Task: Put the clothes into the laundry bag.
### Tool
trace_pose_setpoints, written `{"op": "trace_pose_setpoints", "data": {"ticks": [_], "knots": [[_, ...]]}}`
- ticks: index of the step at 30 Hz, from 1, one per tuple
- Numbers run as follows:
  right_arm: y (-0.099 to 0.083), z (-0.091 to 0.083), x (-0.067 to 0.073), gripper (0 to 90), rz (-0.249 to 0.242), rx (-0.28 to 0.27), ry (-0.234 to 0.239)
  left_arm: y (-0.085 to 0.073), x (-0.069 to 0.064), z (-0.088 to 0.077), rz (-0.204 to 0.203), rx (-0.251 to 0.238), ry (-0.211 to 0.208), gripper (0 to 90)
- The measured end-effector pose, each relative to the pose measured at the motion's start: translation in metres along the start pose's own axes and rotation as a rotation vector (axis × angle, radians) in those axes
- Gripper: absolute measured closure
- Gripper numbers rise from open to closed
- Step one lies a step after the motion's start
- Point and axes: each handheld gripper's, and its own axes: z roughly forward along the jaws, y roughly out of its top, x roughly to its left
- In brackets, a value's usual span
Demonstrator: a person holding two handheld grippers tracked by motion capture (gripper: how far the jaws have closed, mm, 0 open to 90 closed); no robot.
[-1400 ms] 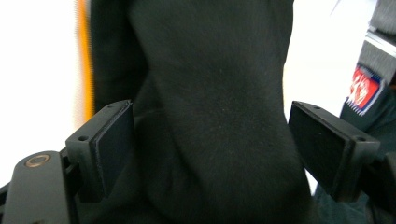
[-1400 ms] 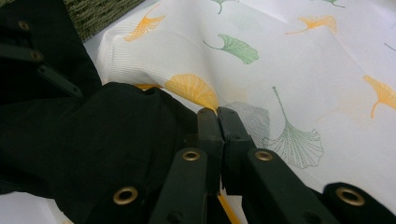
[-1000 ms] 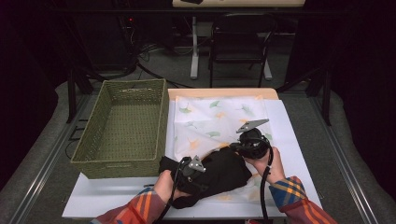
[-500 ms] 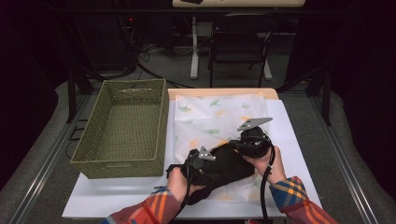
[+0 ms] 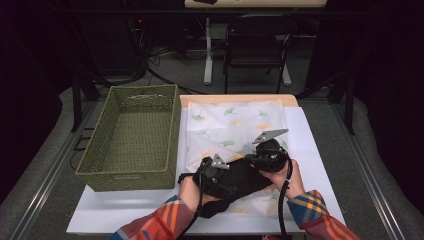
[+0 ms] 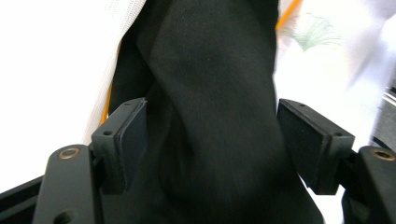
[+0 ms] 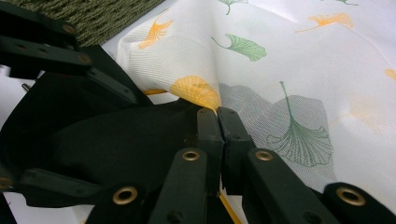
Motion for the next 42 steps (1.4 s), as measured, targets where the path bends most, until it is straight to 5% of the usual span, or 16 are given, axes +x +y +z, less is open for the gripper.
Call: {"op": "trace_pose_setpoints", "data": {"ticks": [12,21,23,31,42], "knots": [[-0.001,-0.001,0.000,88.9,0.008,0.002,-0.003,-0.033,-0.006,-0.022,0.052,0.044,-0.021,16.3],[-0.001,0.001,0.000,88.8,0.014,0.013,0.000,-0.046,-0.011,0.004,0.078,0.070,-0.029,19.3],[-0.001,0.002,0.000,88.8,0.007,0.012,0.000,-0.046,-0.011,0.010,0.083,0.064,0.008,26.8],[-0.001,0.003,0.000,88.9,0.010,0.013,0.005,-0.047,-0.003,0.013,0.021,0.007,-0.001,66.5],[0.002,0.001,0.002,88.9,0.014,-0.001,0.010,-0.032,0.000,0.008,-0.075,-0.030,-0.036,77.7]]}}
